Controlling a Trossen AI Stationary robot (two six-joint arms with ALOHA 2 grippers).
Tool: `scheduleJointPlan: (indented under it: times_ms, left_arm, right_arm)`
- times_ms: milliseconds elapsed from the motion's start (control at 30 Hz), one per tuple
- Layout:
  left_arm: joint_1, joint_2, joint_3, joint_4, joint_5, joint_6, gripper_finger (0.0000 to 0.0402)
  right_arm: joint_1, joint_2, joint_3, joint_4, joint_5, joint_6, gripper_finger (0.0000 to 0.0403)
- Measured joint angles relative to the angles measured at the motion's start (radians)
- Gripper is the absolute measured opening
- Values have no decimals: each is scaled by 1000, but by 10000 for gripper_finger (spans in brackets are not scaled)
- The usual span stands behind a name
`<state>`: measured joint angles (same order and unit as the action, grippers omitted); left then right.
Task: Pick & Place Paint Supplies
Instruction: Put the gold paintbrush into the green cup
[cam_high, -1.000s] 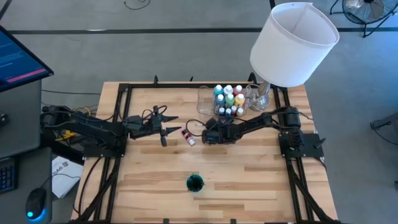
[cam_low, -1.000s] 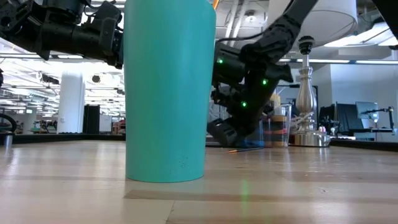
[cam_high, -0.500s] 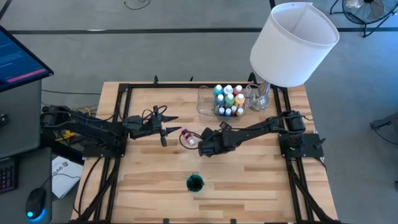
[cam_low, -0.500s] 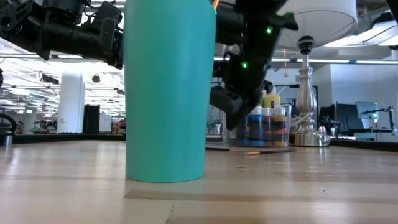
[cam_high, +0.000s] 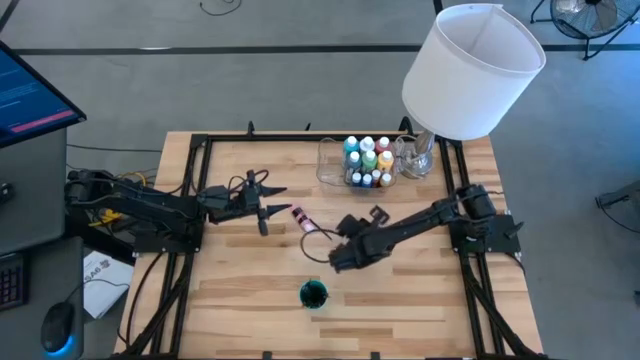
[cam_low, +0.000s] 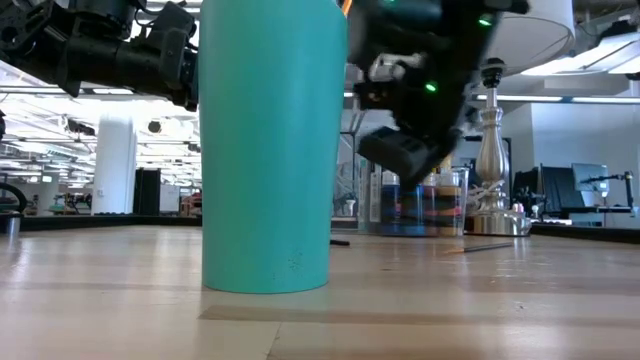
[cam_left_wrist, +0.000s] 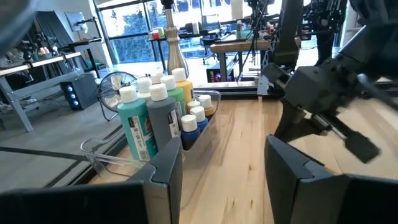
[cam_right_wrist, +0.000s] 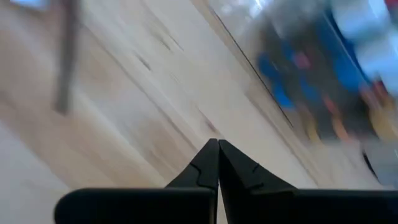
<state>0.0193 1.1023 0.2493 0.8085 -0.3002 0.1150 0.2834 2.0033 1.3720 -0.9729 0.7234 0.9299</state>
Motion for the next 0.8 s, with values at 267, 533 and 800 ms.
scheduleJointPlan:
  times_ms: [267,533,800]
  left_arm:
    - [0,0,0,0,28,-18,121]
    - [0,0,0,3,27,-26,121]
    - [0,0,0,5,26,-26,121]
  right_arm:
    - [52,-28,-159,-116,-69,452,0]
    - [133,-240,-409,61,-107,588,0]
    - [178,-282,-507,113,-166,656,0]
